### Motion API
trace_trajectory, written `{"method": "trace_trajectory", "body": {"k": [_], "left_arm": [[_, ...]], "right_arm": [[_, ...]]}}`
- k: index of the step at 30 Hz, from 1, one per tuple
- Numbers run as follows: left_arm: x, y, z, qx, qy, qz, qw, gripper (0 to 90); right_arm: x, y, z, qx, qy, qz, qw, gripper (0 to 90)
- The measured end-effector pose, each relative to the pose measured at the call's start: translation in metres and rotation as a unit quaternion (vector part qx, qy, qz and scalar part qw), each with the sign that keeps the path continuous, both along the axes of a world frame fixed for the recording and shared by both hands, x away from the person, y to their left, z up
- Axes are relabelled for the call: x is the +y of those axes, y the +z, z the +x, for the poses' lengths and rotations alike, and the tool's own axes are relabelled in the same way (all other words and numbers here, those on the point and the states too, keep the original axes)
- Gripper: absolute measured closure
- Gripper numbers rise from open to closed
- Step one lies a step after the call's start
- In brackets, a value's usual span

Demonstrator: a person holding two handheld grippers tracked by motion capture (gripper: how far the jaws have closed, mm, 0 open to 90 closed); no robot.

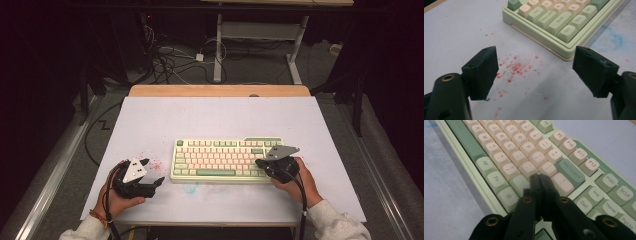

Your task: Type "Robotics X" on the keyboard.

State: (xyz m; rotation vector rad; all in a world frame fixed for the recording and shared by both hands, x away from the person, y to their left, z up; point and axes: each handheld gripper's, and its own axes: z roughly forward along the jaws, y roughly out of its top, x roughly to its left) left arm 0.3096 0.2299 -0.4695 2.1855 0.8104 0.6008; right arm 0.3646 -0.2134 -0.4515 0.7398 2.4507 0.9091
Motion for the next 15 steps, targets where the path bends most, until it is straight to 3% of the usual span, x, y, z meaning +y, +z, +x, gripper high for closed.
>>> {"method": "trace_trajectory", "body": {"k": [3,7,15], "left_arm": [[-0.001,0.000,0.000,-0.001,-0.002,0.006,1.0000,19.5],[-0.001,0.004,0.000,-0.006,-0.001,-0.003,1.0000,20.4],[0.006,0.014,0.002,0.002,0.013,-0.029,0.9995,36.4]], "right_arm": [[-0.001,-0.001,-0.001,0.002,-0.001,0.001,1.0000,90.0],[-0.003,-0.005,-0.001,0.006,-0.003,0.004,1.0000,90.0],[-0.002,-0.005,-0.002,0.000,-0.004,0.003,1.0000,90.0]]}}
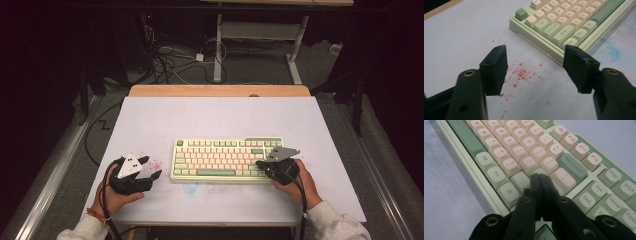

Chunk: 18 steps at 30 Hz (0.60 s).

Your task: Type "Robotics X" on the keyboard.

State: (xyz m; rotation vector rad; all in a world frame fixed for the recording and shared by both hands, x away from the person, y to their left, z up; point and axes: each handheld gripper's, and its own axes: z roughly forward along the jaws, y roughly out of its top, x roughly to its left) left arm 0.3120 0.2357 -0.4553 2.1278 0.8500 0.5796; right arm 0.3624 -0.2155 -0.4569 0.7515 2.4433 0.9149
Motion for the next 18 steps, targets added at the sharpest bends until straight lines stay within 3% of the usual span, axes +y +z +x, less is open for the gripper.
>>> {"method": "trace_trajectory", "body": {"k": [3,8,11,18], "left_arm": [[0.000,0.002,0.002,0.007,-0.005,-0.001,1.0000,46.7],[-0.004,0.006,0.010,0.021,-0.014,-0.007,0.9996,76.1],[-0.009,0.008,0.012,0.020,-0.019,0.006,0.9996,86.7],[-0.020,0.012,0.016,0.026,-0.034,0.014,0.9990,87.5]], "right_arm": [[0.000,0.000,-0.001,-0.001,-0.002,-0.001,1.0000,90.0],[0.000,-0.001,-0.002,-0.005,-0.002,-0.002,1.0000,90.0],[0.000,-0.001,-0.002,-0.005,-0.002,0.002,1.0000,90.0],[0.001,-0.002,-0.003,-0.010,-0.004,-0.001,0.9999,90.0]]}}
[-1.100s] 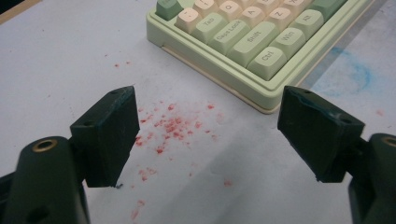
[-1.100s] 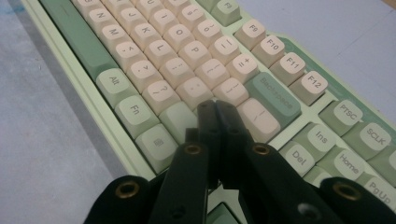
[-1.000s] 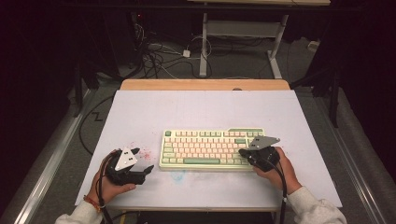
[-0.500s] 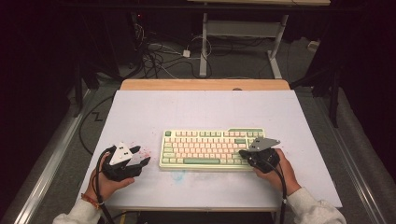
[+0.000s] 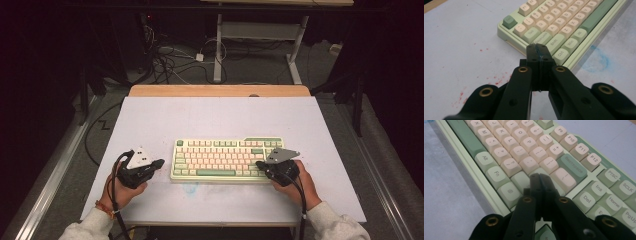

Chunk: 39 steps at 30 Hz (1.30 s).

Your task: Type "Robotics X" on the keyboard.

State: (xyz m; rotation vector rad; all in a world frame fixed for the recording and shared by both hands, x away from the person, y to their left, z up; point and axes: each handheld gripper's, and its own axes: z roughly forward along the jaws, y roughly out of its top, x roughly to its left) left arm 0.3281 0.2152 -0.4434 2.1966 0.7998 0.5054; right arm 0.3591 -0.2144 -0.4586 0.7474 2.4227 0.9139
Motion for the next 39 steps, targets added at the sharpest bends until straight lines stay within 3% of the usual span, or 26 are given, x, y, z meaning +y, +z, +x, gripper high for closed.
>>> {"method": "trace_trajectory", "body": {"k": [22,32,39], "left_arm": [[-0.048,0.015,0.022,0.007,-0.048,0.018,0.9987,87.5],[-0.071,0.013,0.031,0.013,-0.074,0.032,0.9967,87.5],[-0.085,0.007,0.039,0.027,-0.094,0.051,0.9939,87.5]], "right_arm": [[0.002,-0.001,-0.002,-0.011,0.001,-0.009,0.9999,90.0],[0.002,-0.001,-0.003,-0.013,-0.001,-0.010,0.9999,90.0],[0.002,-0.001,-0.003,-0.012,-0.001,-0.010,0.9999,90.0]]}}
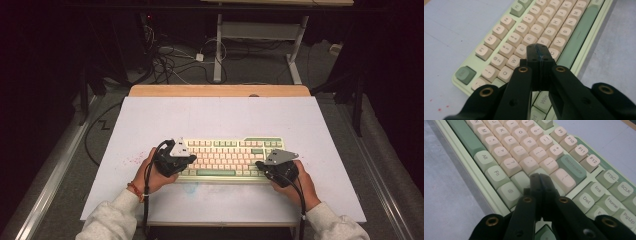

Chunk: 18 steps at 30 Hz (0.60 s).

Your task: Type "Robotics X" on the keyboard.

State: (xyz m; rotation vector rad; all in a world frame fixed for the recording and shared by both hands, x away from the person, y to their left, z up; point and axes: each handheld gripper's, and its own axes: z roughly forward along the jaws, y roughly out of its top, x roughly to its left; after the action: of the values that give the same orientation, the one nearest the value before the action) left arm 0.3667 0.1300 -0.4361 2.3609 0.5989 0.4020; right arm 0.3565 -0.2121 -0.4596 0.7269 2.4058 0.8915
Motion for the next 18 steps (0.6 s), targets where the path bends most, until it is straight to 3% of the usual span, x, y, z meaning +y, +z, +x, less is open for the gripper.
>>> {"method": "trace_trajectory", "body": {"k": [4,6,8,18], "left_arm": [[-0.006,-0.005,0.003,0.008,-0.006,0.008,0.9999,87.5],[-0.009,-0.007,0.004,0.005,-0.007,0.022,0.9997,87.5],[-0.010,-0.007,0.005,0.005,-0.006,0.015,0.9999,87.5],[-0.019,-0.014,0.007,0.015,-0.016,0.026,0.9994,87.5]], "right_arm": [[0.000,0.000,0.000,0.000,0.000,-0.001,1.0000,90.0],[0.000,0.000,0.000,-0.001,0.001,-0.002,1.0000,90.0],[0.000,0.000,0.000,0.000,0.001,-0.002,1.0000,90.0],[0.000,0.000,0.000,-0.002,0.002,-0.005,1.0000,90.0]]}}
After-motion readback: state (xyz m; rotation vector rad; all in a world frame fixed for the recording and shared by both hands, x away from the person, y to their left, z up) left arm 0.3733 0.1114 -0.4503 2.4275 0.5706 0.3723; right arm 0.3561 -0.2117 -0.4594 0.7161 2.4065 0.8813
